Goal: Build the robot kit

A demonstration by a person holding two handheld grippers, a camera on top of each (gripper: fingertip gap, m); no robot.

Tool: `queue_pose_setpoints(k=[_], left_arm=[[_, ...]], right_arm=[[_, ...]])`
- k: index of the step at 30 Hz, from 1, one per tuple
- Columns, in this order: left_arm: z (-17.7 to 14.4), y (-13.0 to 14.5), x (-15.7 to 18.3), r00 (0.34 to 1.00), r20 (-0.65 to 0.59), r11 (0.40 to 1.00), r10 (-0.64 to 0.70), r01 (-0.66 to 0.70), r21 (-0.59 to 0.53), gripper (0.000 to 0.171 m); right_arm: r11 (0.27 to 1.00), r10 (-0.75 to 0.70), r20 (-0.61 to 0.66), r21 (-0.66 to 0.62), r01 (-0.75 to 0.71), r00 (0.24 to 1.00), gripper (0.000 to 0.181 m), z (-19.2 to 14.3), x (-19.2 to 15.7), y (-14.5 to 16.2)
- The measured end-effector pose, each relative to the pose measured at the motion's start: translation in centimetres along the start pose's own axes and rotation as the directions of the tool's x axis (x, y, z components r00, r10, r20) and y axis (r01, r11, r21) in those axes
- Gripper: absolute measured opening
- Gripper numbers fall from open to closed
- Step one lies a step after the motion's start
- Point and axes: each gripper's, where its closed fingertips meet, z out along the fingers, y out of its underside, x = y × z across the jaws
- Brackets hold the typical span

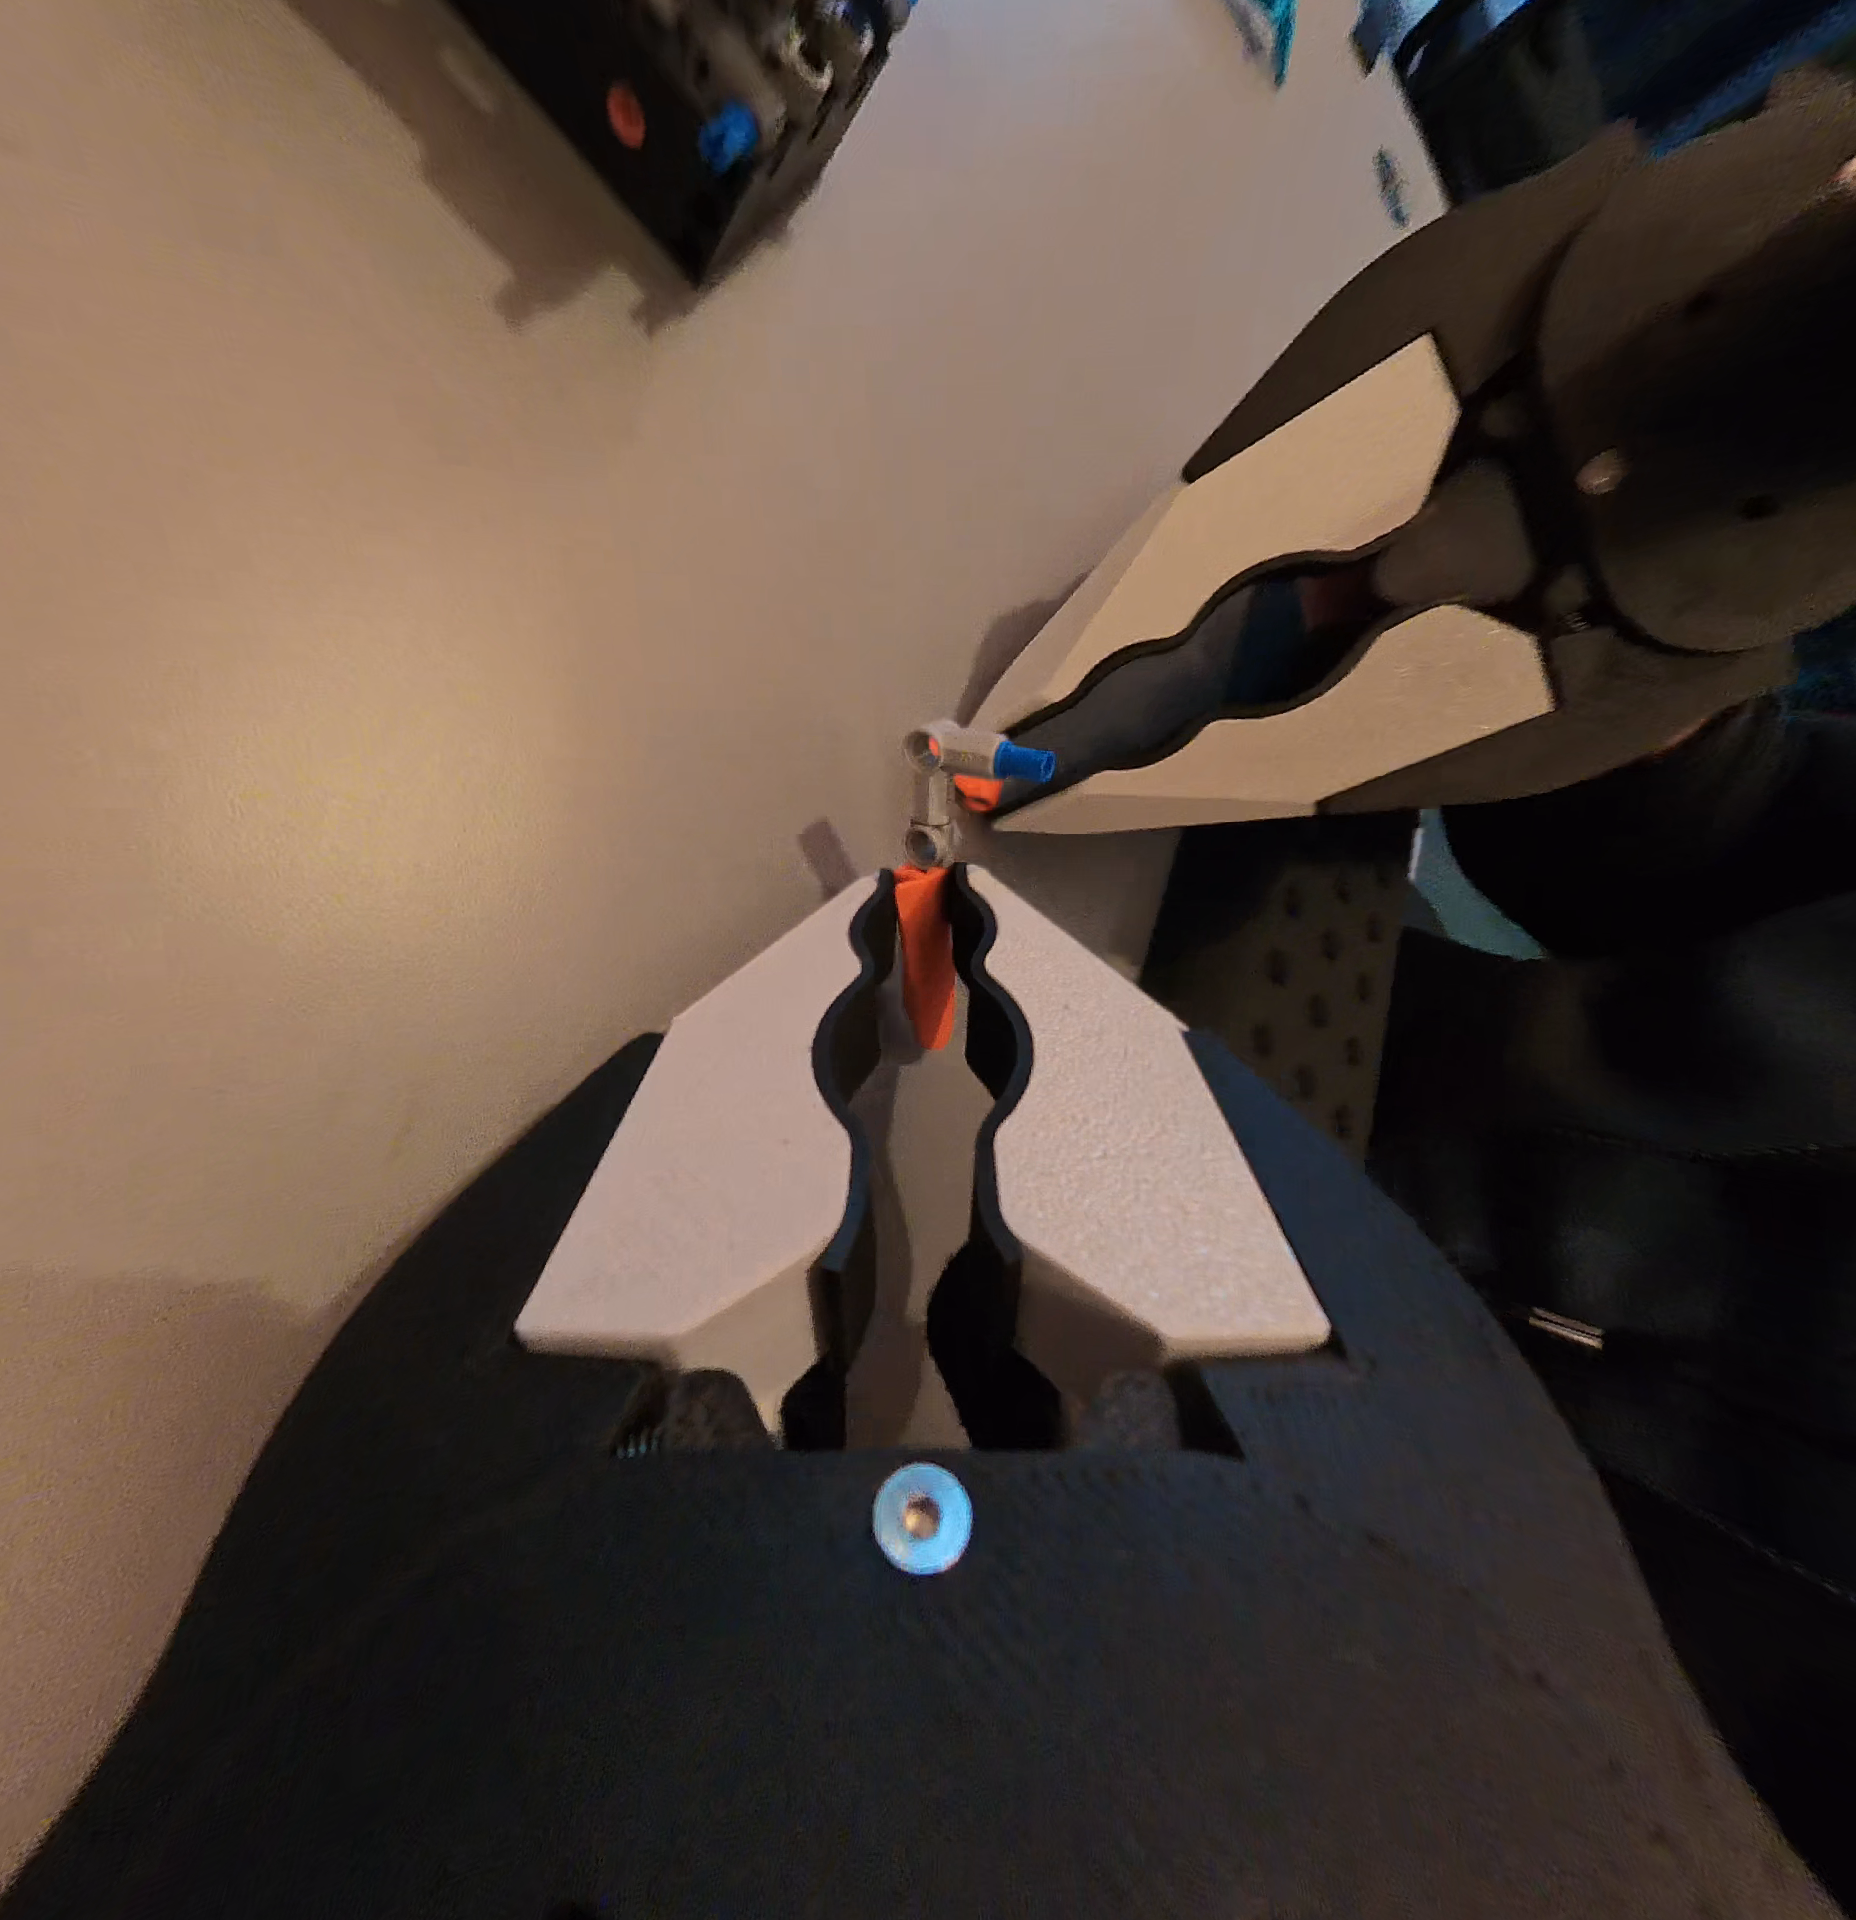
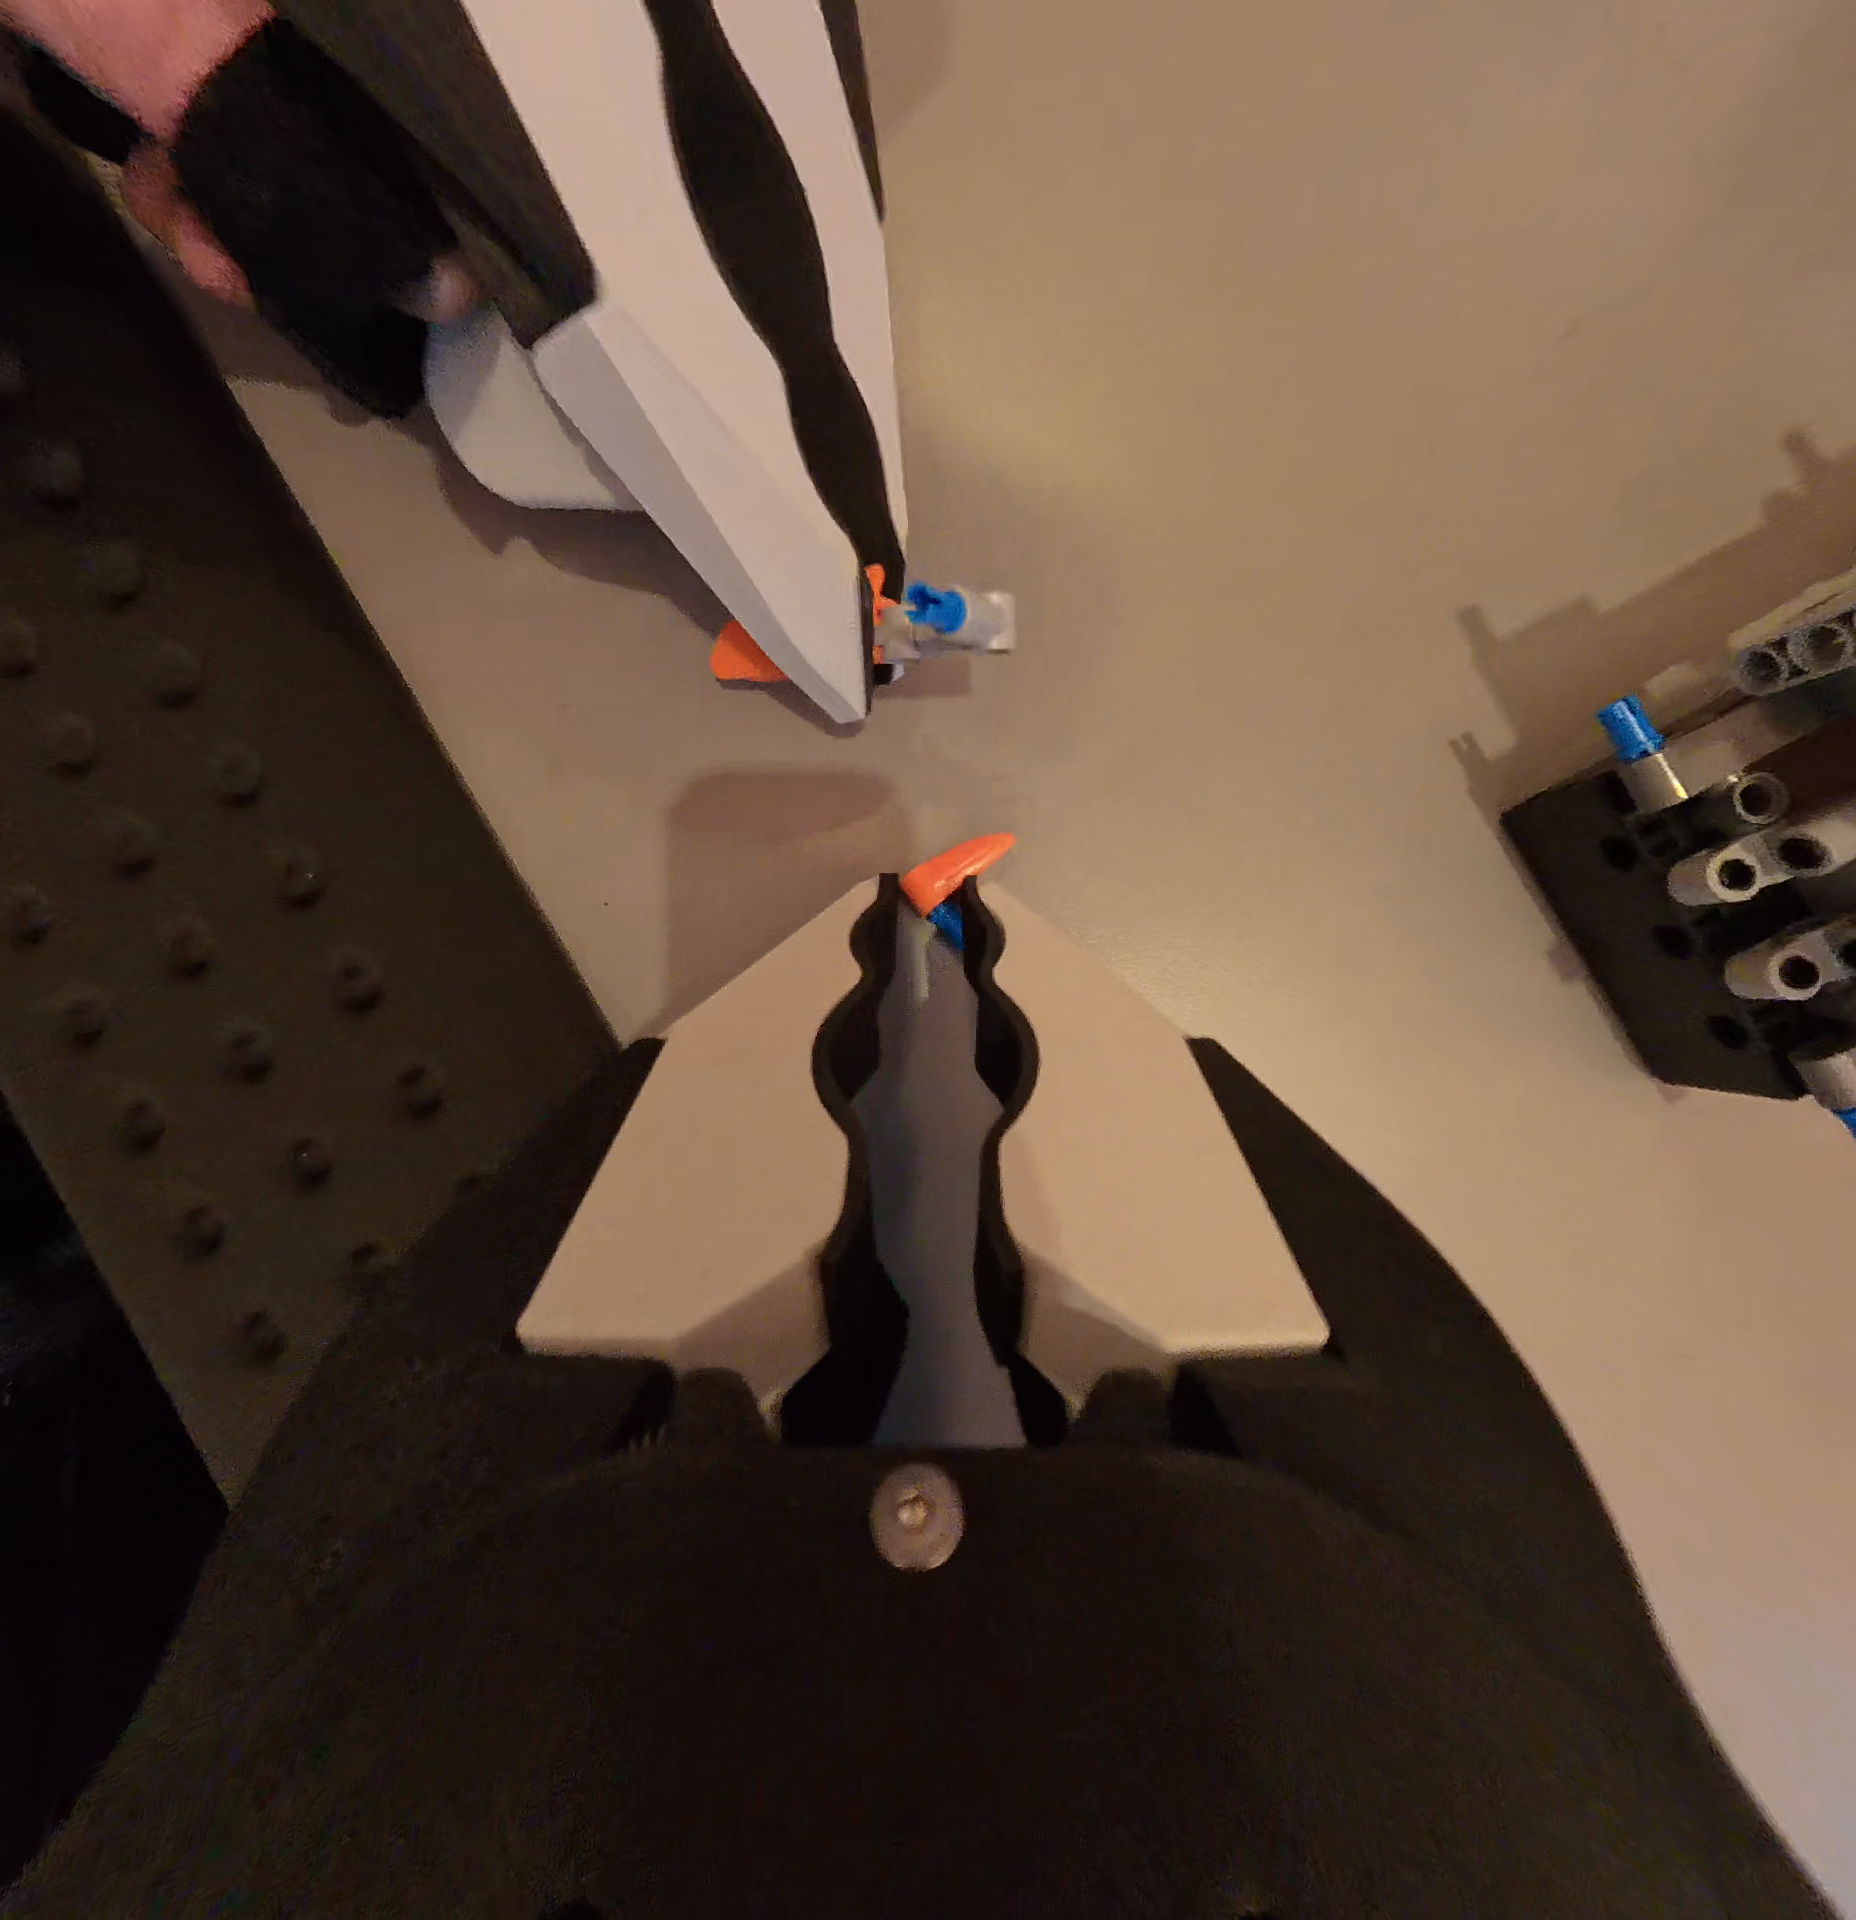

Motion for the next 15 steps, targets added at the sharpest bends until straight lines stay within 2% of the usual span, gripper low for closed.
queue_pose_setpoints(k=[4, 10, 13, 15], left_arm=[[0.1, 0.3, -0.5, 0.999, 0.038, 1.0, 0.0, 0.001, -0.019, 0.009], [-0.7, -0.1, -0.2, 0.998, 0.046, 0.999, 0.05, -0.05, 0.016, 0.03], [-1.6, -1.1, 1.1, 0.972, 0.097, 0.974, 0.213, -0.219, 0.057, 0.03], [-2.2, -2.8, 2.9, 0.929, 0.134, 0.924, 0.344, -0.36, 0.128, 0.027]], right_arm=[[0.998, -0.01, 0.081, 0.056, 0.005, 0.997, 0.009, -0.1, -0.6, -0.3], [0.974, 0.046, 0.306, 0.197, -0.11, 0.951, 0.009, -2.1, -1.6, -1.7], [0.907, 0.089, 0.547, 0.301, -0.295, 0.832, 0.009, -5.0, -2.3, -3.8], [0.856, 0.088, 0.685, 0.319, -0.407, 0.723, 0.008, -6.9, -2.2, -4.6]])
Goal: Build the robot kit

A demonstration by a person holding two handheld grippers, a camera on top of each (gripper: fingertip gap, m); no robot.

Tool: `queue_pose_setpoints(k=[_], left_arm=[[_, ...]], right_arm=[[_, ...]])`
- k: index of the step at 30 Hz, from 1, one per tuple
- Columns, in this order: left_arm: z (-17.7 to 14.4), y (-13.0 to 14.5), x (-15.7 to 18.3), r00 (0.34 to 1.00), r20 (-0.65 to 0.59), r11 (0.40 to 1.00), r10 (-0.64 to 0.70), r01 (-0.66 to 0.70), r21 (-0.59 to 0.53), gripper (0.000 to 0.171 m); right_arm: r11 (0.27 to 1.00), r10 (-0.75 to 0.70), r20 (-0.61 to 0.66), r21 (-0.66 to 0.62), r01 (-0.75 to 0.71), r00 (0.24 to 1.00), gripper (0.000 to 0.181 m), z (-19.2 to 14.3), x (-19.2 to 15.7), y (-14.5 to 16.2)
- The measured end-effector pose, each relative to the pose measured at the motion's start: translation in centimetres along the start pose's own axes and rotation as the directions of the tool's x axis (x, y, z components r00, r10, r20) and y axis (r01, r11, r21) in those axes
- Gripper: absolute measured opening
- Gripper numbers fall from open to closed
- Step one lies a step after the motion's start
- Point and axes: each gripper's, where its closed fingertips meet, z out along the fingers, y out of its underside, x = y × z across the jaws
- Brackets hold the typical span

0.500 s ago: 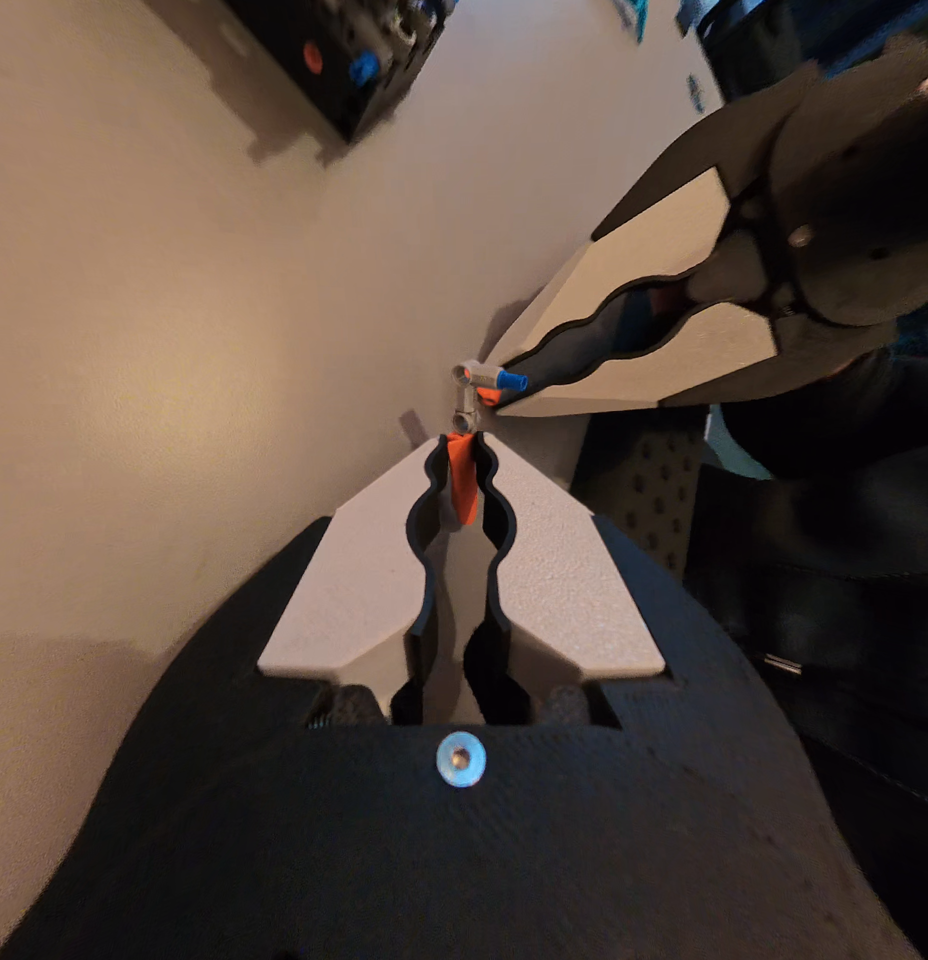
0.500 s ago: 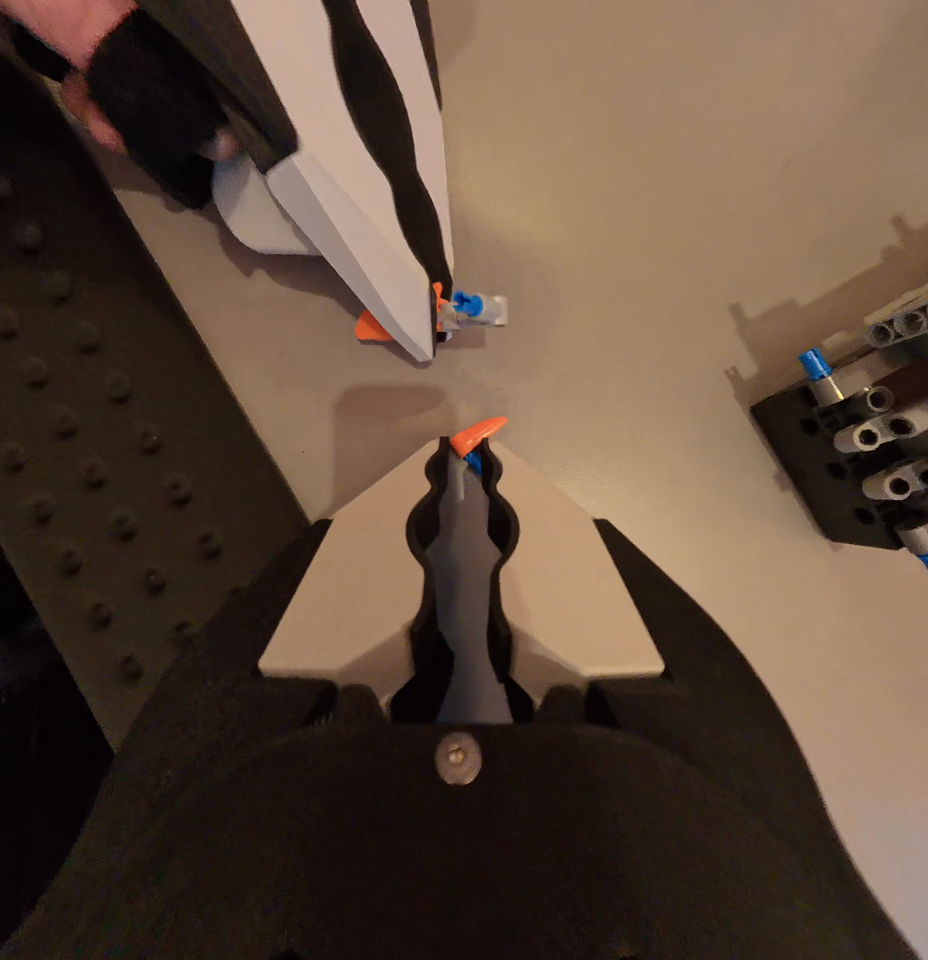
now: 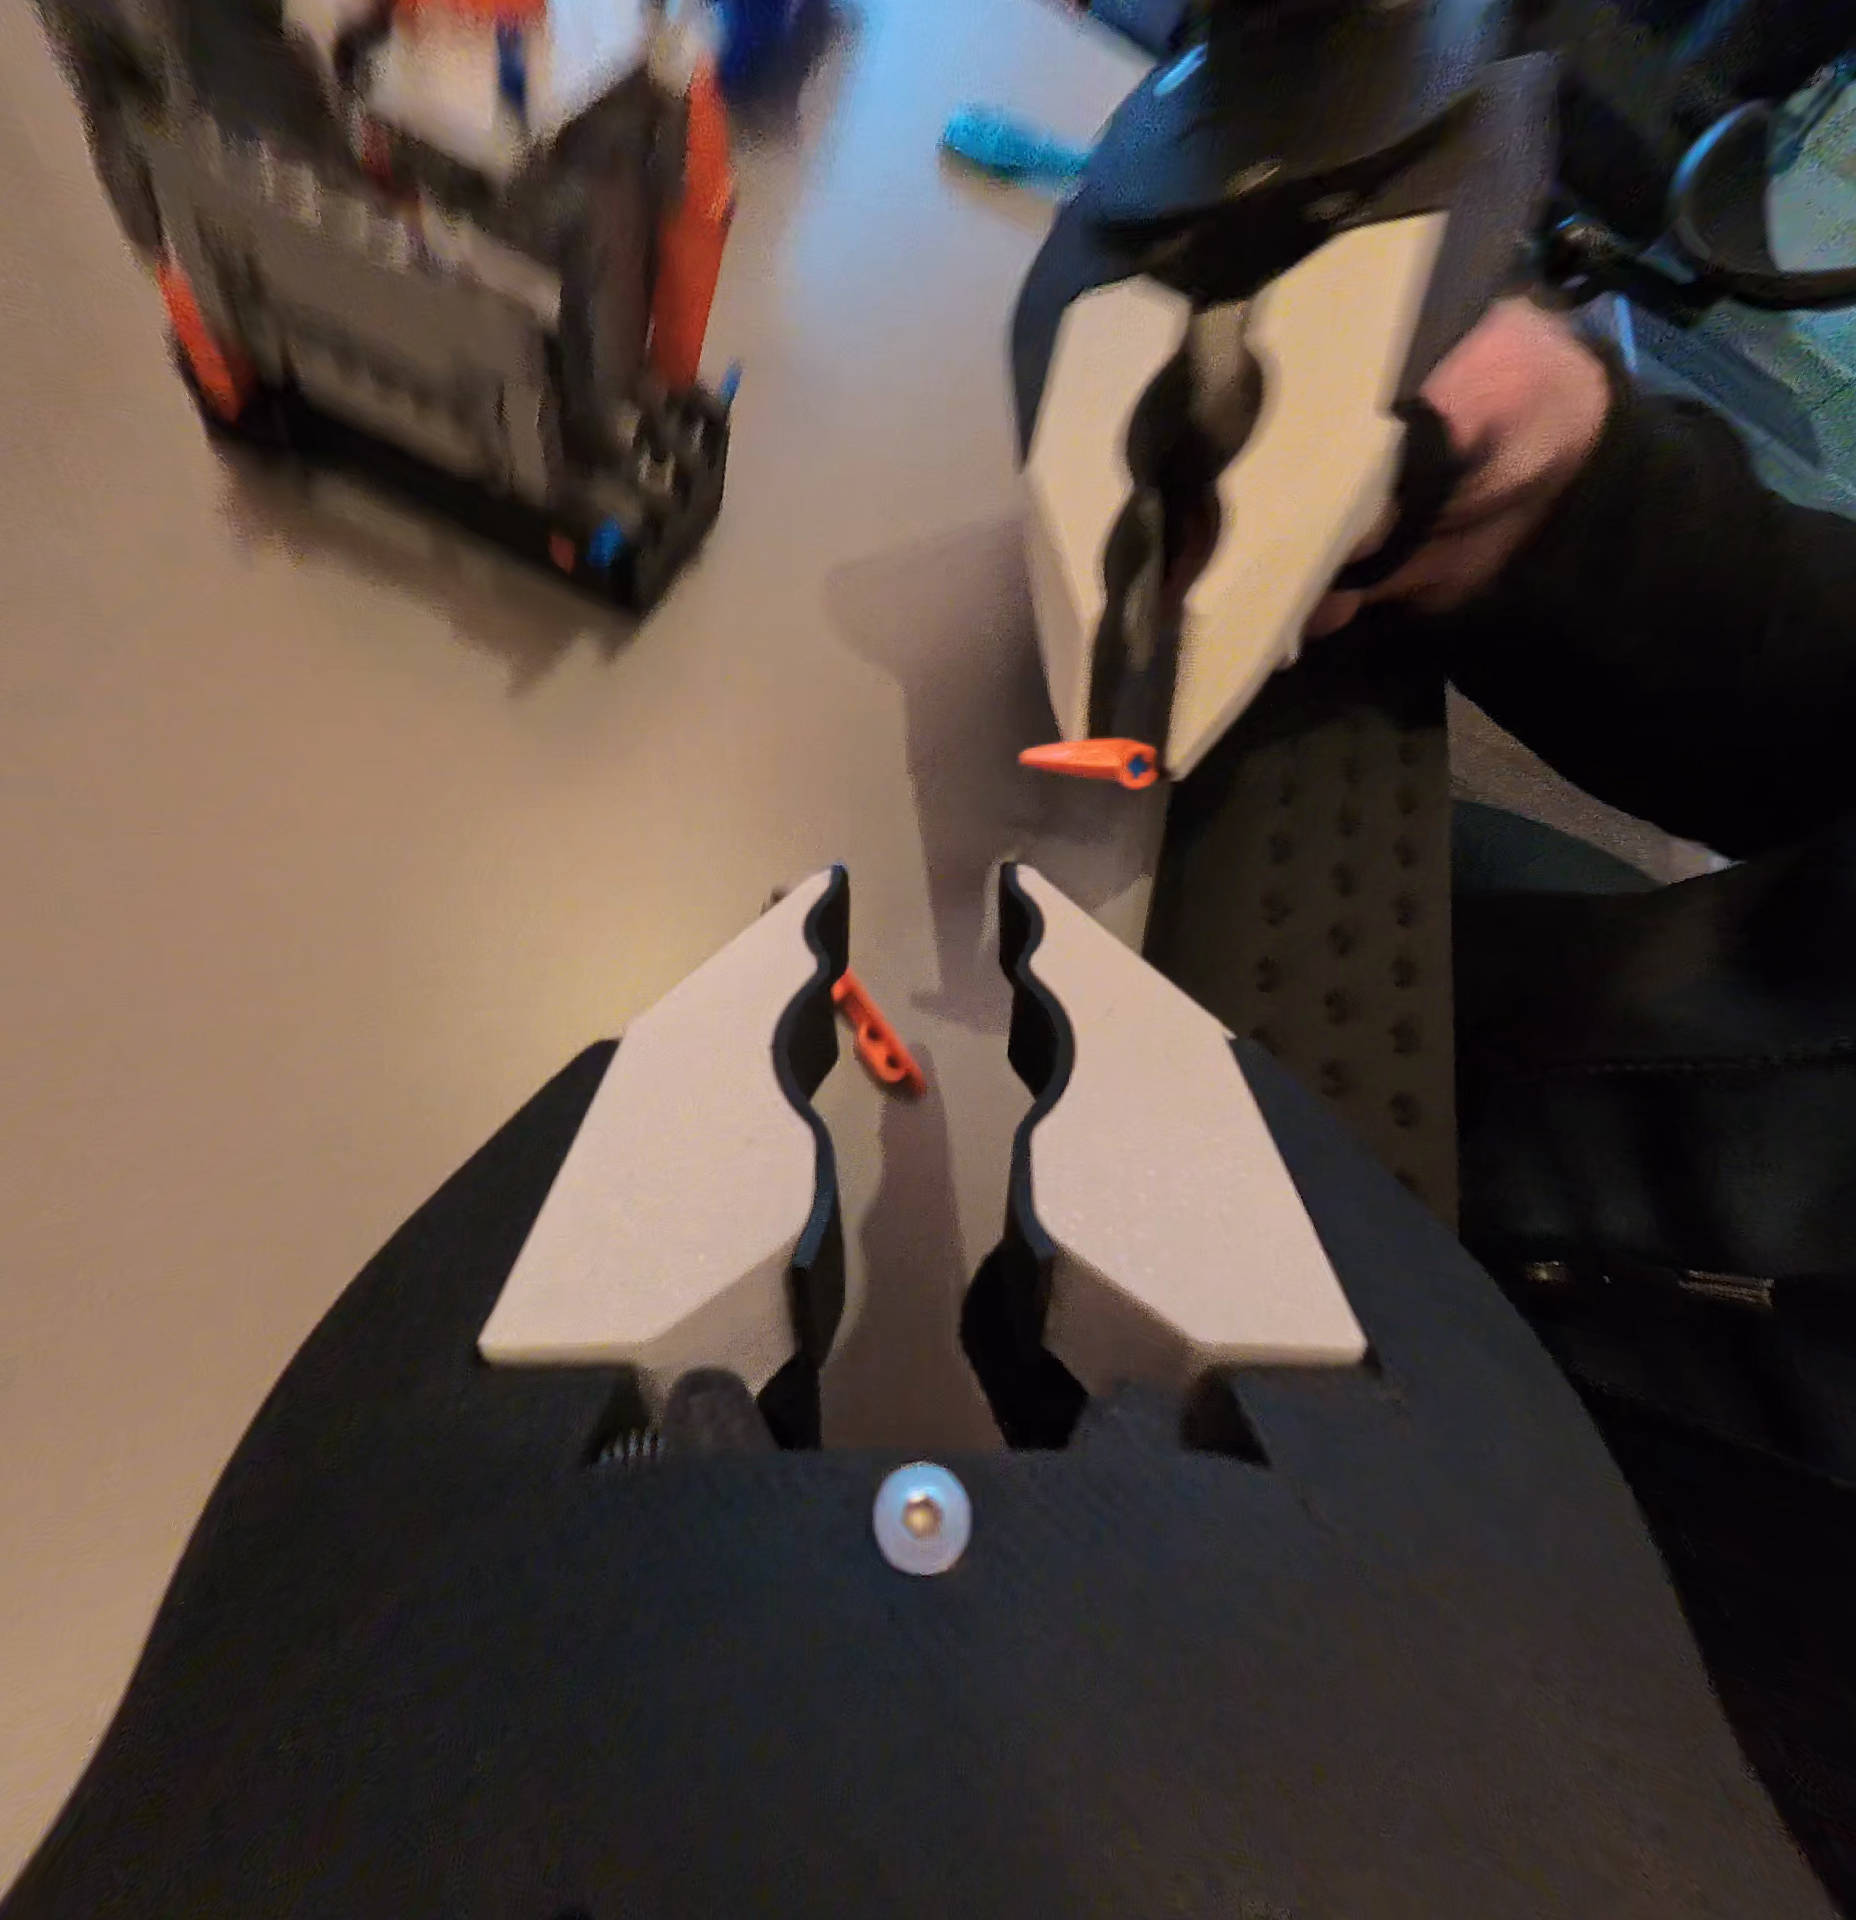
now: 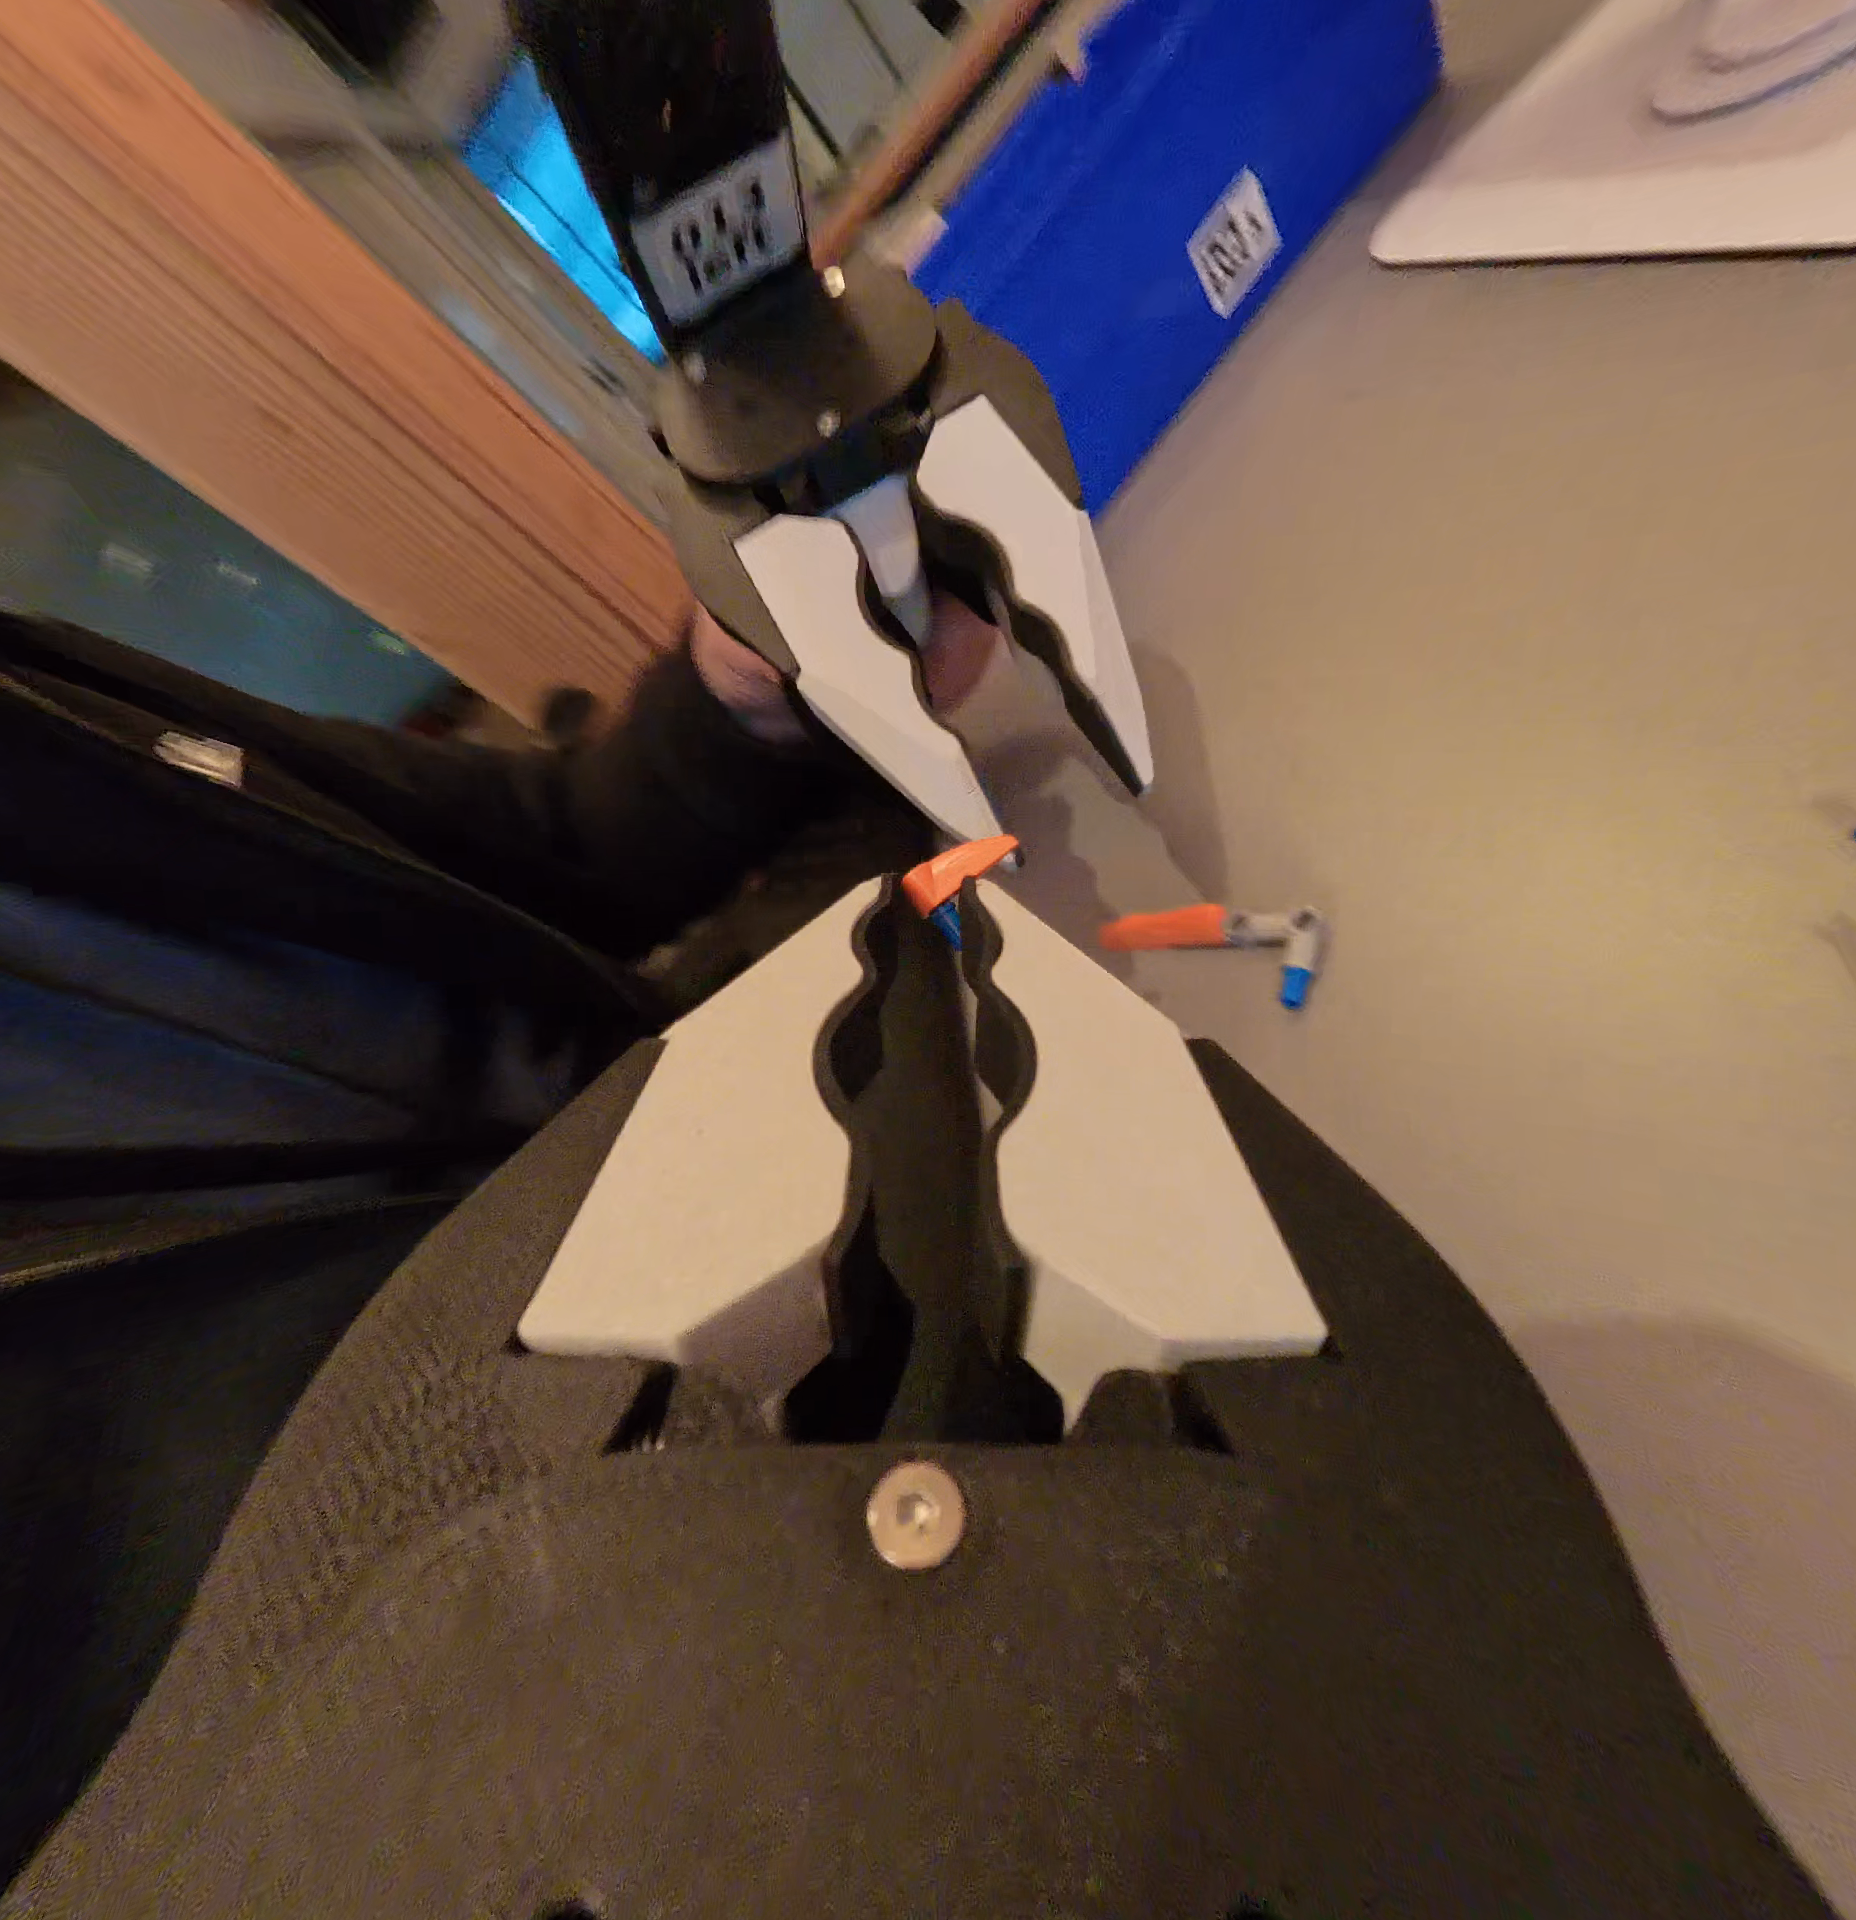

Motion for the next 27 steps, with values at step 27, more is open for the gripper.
queue_pose_setpoints(k=[27], left_arm=[[-1.2, -3.6, 8.3, 0.85, -0.115, 0.852, 0.515, -0.491, 0.182, 0.006]], right_arm=[[0.983, 0.182, 0.566, -0.085, -0.162, 0.804, 0.009, -2.2, -6.3, -0.2]])
